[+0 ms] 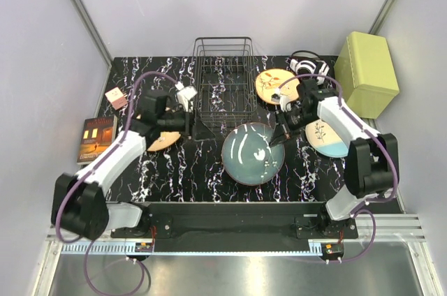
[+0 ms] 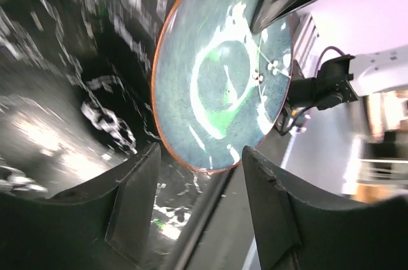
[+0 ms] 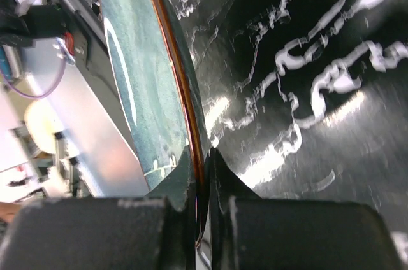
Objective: Load the plates into the dish rack
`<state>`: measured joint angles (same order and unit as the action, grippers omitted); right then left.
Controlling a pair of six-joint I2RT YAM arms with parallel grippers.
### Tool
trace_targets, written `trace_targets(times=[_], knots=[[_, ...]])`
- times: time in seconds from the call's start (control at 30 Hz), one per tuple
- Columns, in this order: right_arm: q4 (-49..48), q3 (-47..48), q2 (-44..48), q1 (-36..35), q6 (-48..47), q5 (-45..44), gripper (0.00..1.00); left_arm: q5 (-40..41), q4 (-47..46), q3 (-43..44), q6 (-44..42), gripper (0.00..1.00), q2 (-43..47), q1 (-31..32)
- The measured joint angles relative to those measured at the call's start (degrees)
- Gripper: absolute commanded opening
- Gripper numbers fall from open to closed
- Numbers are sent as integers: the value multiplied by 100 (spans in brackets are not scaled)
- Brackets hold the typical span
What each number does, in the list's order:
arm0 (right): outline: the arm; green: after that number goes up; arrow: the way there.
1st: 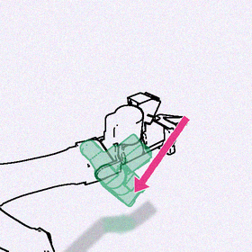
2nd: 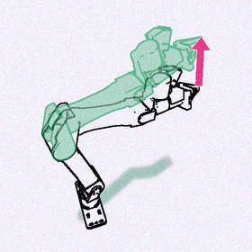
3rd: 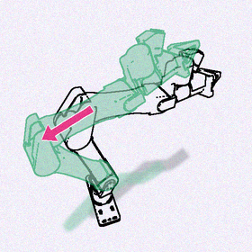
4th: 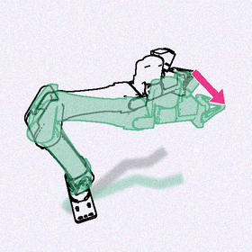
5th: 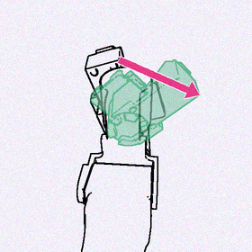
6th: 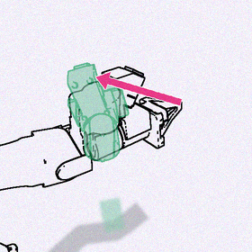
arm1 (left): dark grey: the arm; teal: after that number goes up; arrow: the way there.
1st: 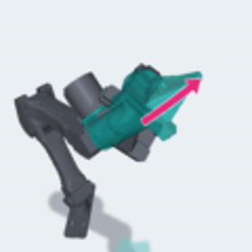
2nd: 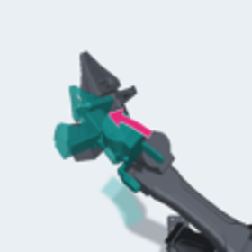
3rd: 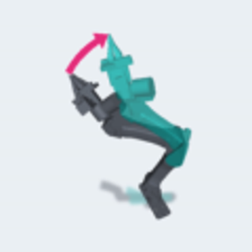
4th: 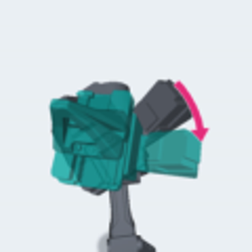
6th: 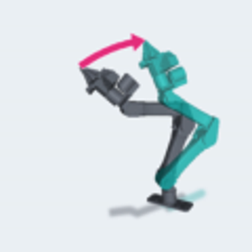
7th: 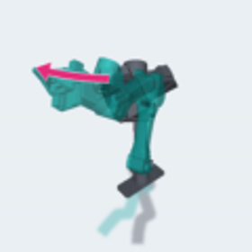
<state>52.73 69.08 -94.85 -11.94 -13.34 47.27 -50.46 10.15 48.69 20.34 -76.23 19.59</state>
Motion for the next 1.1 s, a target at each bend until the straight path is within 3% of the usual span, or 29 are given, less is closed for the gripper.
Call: trace_targets(times=[0.1,0.27,0.47,0.57,0.7,1.0,1.1], knots=[[616,308,249,0,-122,-328,0,-39,442,249,-597,58,570,-160],[1226,1440,225,-17,391,-1010,0,245,833,260,-861,60,857,-341],[796,4927,-1034,-79,1578,-1945,0,2229,1222,455,-1036,60,986,-1093],[535,6841,-1991,-289,1974,-3178,0,2966,1320,566,-1139,60,1001,-1202],[284,8419,-3001,-804,2369,-5252,0,3320,1440,555,-1174,60,1134,-1314],[-1165,8247,-3866,-2094,1685,-8601,0,3421,1416,203,-1150,60,1690,-1523],[-1797,8244,-4133,-2354,1272,-9197,0,3397,1353,87,-1121,60,1731,-1574]])
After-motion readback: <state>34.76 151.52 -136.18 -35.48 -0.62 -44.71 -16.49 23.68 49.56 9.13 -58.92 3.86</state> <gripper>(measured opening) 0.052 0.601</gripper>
